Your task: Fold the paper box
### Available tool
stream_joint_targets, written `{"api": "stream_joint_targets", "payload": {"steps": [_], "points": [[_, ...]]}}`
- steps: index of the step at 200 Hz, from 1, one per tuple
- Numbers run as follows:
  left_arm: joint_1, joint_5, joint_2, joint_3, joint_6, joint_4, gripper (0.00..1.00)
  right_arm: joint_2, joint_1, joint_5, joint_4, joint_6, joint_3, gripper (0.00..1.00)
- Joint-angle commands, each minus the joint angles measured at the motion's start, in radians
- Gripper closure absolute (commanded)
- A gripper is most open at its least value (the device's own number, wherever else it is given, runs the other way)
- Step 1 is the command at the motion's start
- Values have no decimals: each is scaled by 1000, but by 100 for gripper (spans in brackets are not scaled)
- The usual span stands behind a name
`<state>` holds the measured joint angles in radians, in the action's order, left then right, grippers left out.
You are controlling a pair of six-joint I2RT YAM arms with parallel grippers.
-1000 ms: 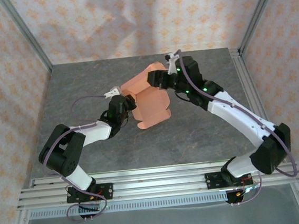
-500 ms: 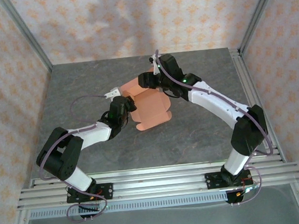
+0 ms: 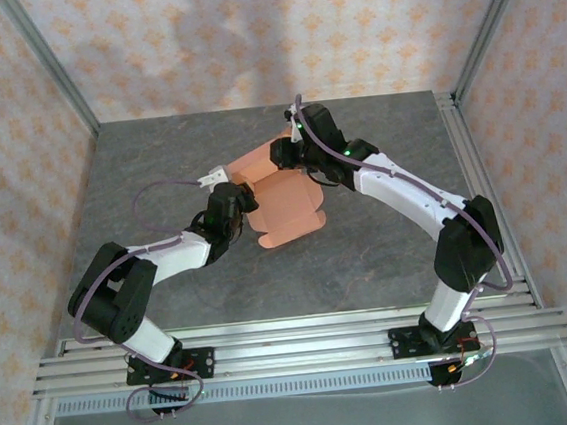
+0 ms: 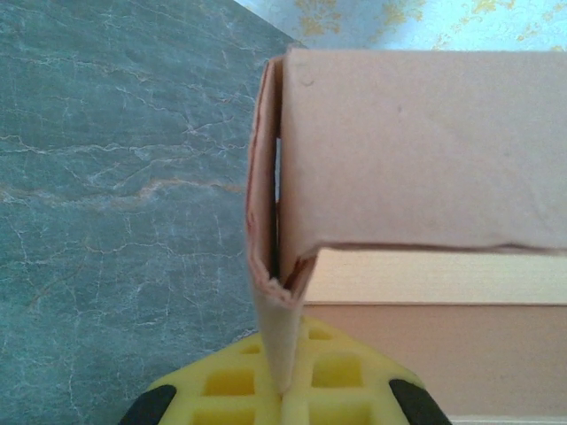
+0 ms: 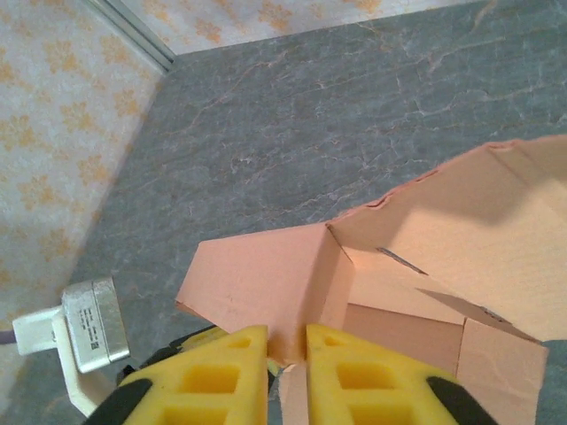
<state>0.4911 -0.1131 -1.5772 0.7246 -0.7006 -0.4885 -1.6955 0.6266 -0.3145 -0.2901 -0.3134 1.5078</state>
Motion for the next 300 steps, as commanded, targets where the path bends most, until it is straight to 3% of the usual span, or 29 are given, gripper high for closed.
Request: {"api": "stream_joint_targets", "payload": {"steps": [1, 21, 49, 75, 112, 177, 224, 254, 300], "points": [[12, -19, 33, -8, 26, -2, 100, 1, -5, -3, 24, 1, 33, 91], [13, -18, 31, -3, 25, 4, 100, 17, -5, -3, 29, 6, 24, 89], [11, -9, 31, 7, 21, 28, 100, 86, -7, 13, 60, 46, -24, 51], [0, 24, 26, 35, 18, 91, 100, 190, -30, 25, 83, 109, -106, 44], [-17, 108, 35, 35, 43, 107, 100, 391, -163, 78, 174, 120, -284, 44], [-22, 339, 111, 67, 192, 149, 100, 351, -457, -302, 163, 76, -337, 45], [-23, 341, 154, 63, 182, 169, 100, 279, -423, -497, 233, 84, -366, 50], [-24, 276, 156, 87, 172, 239, 100, 321, -388, -507, 224, 137, -389, 50], [-24, 291, 128, 117, 132, 255, 100, 350, -313, -477, 204, 195, -413, 51]]}}
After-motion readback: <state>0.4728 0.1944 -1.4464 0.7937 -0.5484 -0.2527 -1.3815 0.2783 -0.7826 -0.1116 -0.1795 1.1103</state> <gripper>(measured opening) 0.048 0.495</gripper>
